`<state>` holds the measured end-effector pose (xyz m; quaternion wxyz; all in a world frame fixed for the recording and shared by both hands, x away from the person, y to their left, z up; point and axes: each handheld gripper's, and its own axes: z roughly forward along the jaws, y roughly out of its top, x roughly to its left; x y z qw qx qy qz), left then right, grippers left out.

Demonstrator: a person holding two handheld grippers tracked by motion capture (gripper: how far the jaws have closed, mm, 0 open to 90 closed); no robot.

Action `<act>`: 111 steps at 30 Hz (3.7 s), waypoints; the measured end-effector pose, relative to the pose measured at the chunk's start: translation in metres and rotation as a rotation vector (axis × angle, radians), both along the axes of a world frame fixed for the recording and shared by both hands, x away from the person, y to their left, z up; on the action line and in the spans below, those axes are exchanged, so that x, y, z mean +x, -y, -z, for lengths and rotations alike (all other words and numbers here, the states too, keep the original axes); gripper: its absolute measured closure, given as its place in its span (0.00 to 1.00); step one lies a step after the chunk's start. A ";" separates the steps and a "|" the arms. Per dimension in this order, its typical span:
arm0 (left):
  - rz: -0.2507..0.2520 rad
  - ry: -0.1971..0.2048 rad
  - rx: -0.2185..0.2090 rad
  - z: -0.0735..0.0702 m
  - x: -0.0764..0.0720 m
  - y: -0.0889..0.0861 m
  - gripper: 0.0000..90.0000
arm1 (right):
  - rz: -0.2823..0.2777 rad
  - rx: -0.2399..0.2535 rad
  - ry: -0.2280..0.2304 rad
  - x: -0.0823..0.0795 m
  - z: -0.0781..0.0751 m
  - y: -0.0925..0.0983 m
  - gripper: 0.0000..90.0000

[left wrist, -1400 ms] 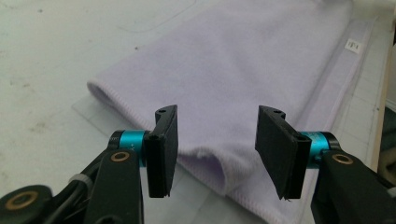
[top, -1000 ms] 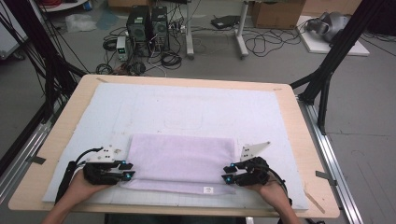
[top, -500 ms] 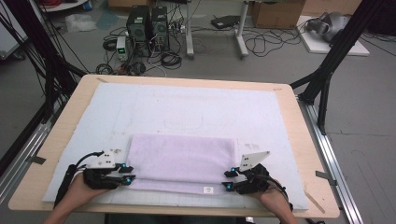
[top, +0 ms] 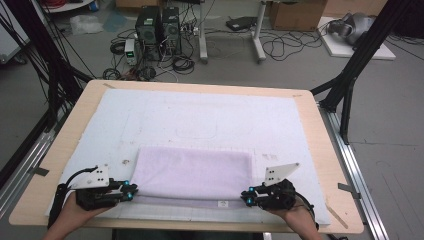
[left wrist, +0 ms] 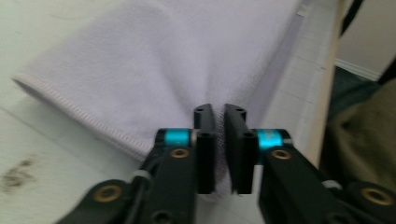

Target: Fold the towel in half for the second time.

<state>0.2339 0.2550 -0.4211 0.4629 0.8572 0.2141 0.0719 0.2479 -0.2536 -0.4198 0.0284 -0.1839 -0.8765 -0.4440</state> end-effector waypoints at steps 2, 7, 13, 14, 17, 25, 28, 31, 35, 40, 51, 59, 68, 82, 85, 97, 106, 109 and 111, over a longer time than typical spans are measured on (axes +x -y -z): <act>-0.027 0.007 0.003 -0.001 0.004 -0.001 0.69 | 0.023 0.035 -0.002 0.003 -0.002 0.005 0.71; -0.120 0.052 -0.010 -0.010 0.029 -0.002 0.59 | 0.124 0.028 0.030 0.026 -0.015 0.009 0.59; -0.227 0.078 0.007 -0.009 0.069 0.003 0.58 | 0.224 -0.041 0.068 0.068 -0.017 0.005 0.49; -0.237 0.072 0.006 -0.008 0.076 0.004 0.57 | 0.234 -0.046 0.077 0.075 -0.016 0.004 0.48; -0.271 0.067 0.009 -0.002 0.094 0.009 0.54 | 0.277 -0.056 0.085 0.094 -0.009 0.004 0.44; -0.327 0.000 0.050 0.019 0.116 0.013 0.50 | 0.339 -0.072 0.010 0.116 0.012 0.008 0.38; -0.312 -0.016 0.081 0.024 0.116 0.017 0.51 | 0.329 -0.093 0.000 0.118 0.016 0.006 0.38; -0.308 -0.017 0.077 0.025 0.116 0.018 0.55 | 0.311 -0.124 -0.006 0.116 0.021 0.000 0.39; -0.293 -0.045 0.044 0.027 0.116 0.015 0.67 | 0.284 -0.126 0.002 0.114 0.023 -0.004 0.55; -0.276 -0.045 0.040 0.026 0.113 0.017 0.86 | 0.232 -0.106 -0.012 0.111 0.022 -0.006 0.79; -0.355 0.063 -0.024 -0.010 0.122 0.024 0.92 | 0.275 -0.074 0.056 0.126 -0.007 0.003 0.89; -0.436 0.117 -0.036 -0.038 0.173 0.034 0.92 | 0.373 -0.066 0.101 0.170 -0.039 0.008 0.82; -0.483 0.057 -0.010 -0.031 0.179 0.028 0.60 | 0.422 -0.070 0.067 0.177 -0.027 0.005 0.54; -0.369 0.053 -0.010 -0.013 0.132 0.035 0.42 | 0.410 -0.018 0.110 0.143 -0.017 -0.005 0.33; -0.364 0.066 -0.006 -0.010 0.125 0.033 0.41 | 0.414 -0.011 0.114 0.137 -0.013 -0.005 0.31; -0.353 0.071 -0.022 -0.002 0.108 0.020 0.36 | 0.406 -0.056 0.098 0.125 -0.011 -0.008 0.19; -0.344 0.087 -0.017 -0.004 0.095 0.012 0.35 | 0.413 -0.040 0.165 0.105 -0.011 -0.006 0.17; -0.342 0.089 -0.017 -0.004 0.091 0.011 0.34 | 0.424 -0.037 0.172 0.100 -0.011 -0.001 0.15; -0.335 0.091 -0.004 -0.004 0.089 0.009 0.34 | 0.433 -0.035 0.174 0.096 -0.010 0.003 0.15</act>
